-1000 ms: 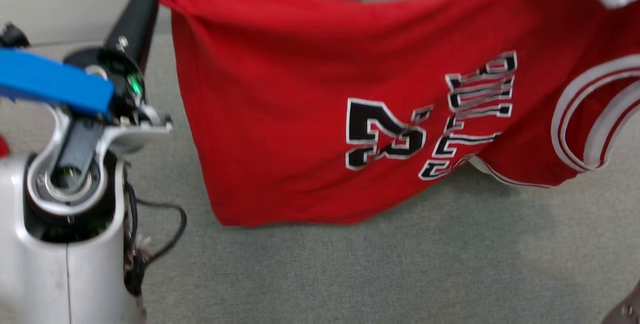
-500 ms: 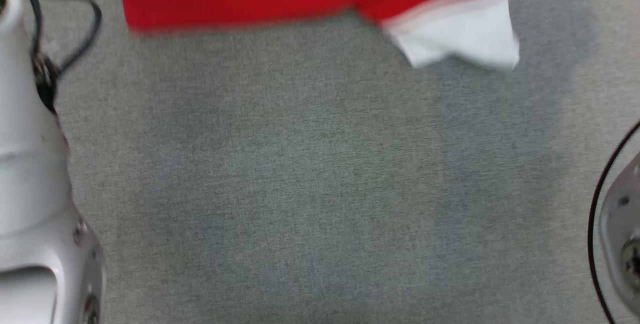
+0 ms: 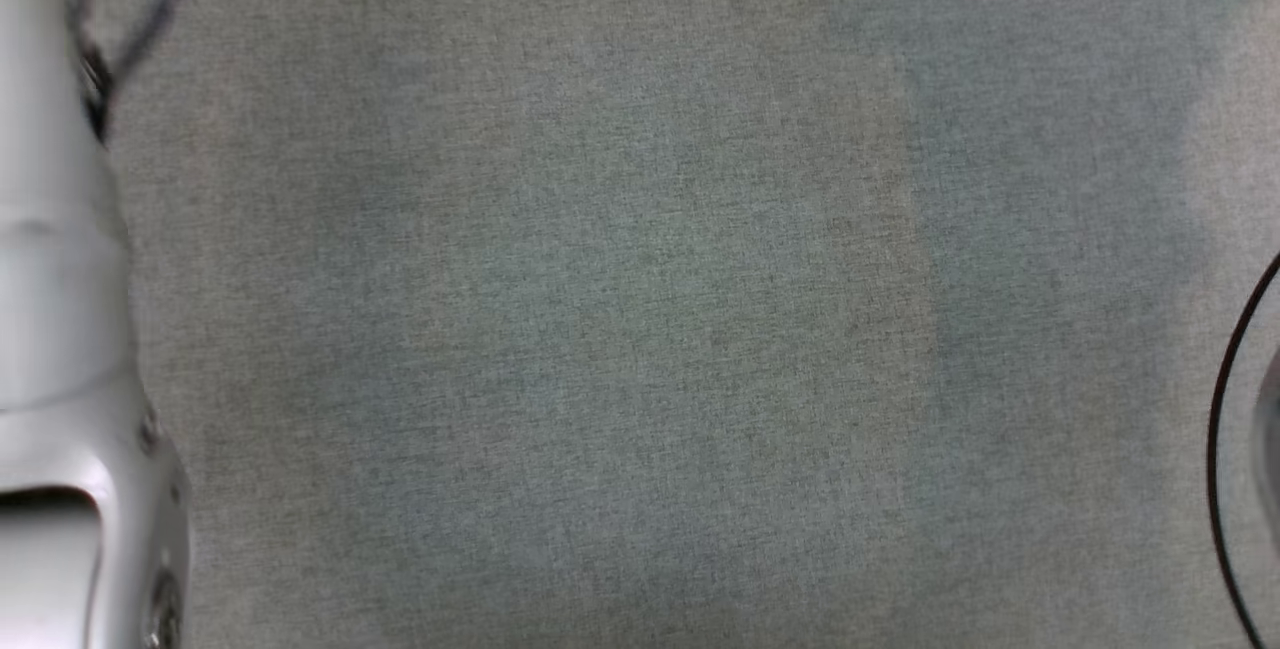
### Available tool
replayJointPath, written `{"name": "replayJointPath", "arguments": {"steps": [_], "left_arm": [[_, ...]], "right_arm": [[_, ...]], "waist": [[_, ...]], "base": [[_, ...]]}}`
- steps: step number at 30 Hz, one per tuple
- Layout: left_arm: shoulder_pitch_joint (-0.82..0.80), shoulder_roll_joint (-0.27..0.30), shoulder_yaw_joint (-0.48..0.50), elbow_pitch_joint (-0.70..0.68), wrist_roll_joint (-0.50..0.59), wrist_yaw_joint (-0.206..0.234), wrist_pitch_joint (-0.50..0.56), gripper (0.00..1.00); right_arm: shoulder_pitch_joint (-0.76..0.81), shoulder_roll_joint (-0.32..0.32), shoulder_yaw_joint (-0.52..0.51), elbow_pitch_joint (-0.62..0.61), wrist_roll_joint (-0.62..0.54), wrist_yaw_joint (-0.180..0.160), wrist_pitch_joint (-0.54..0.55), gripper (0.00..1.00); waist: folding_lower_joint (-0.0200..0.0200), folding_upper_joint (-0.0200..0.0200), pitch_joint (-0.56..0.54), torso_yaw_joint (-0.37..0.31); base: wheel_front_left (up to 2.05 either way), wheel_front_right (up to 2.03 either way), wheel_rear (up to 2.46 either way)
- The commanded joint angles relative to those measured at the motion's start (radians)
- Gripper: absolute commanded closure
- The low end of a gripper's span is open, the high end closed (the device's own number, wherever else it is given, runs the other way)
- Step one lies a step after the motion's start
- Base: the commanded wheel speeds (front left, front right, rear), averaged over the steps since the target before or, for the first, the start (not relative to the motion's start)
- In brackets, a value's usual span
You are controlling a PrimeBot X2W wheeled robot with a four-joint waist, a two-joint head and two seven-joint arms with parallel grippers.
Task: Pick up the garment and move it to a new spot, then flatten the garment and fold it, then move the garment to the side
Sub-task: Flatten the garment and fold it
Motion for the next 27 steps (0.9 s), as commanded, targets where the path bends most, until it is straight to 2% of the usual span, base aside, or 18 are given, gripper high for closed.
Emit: {"name": "replayJointPath", "arguments": {"steps": [1,5,13,21,26,27], "left_arm": [[0.051,0.005,-0.007,0.027,0.009,-0.014,-0.010,1.00],[0.206,0.025,-0.061,0.123,0.059,-0.062,-0.029,1.00],[0.474,0.038,-0.145,0.220,0.085,-0.099,-0.025,1.00],[0.742,0.030,-0.179,0.179,0.059,-0.105,-0.020,1.00],[0.880,0.057,-0.239,0.120,0.096,-0.091,0.026,1.00],[0.880,0.057,-0.239,0.120,0.096,-0.091,0.026,1.00]], "right_arm": [[0.044,-0.001,0.013,0.018,0.013,0.000,0.018,1.00],[0.210,-0.019,0.056,0.067,0.063,0.000,0.095,1.00],[0.538,-0.066,0.060,0.040,0.143,0.000,0.276,1.00],[0.869,-0.082,-0.027,-0.145,0.132,0.000,0.462,1.00],[1.092,-0.053,-0.127,-0.321,0.081,0.000,0.631,1.00],[1.092,-0.053,-0.127,-0.321,0.081,0.000,0.631,1.00]], "waist": [[0.0001,-0.0003,-0.001,-0.006],[0.0001,-0.0003,-0.012,-0.015],[0.0001,-0.0003,-0.110,0.006],[0.0001,-0.0003,-0.277,0.050],[0.0001,-0.0003,-0.368,0.073],[0.0001,-0.0003,-0.368,0.073]], "base": [[0.00,0.00,0.00],[0.00,0.00,0.00],[0.00,0.00,0.00],[0.00,0.00,0.00],[0.00,0.00,0.00],[0.00,0.00,0.00]]}}
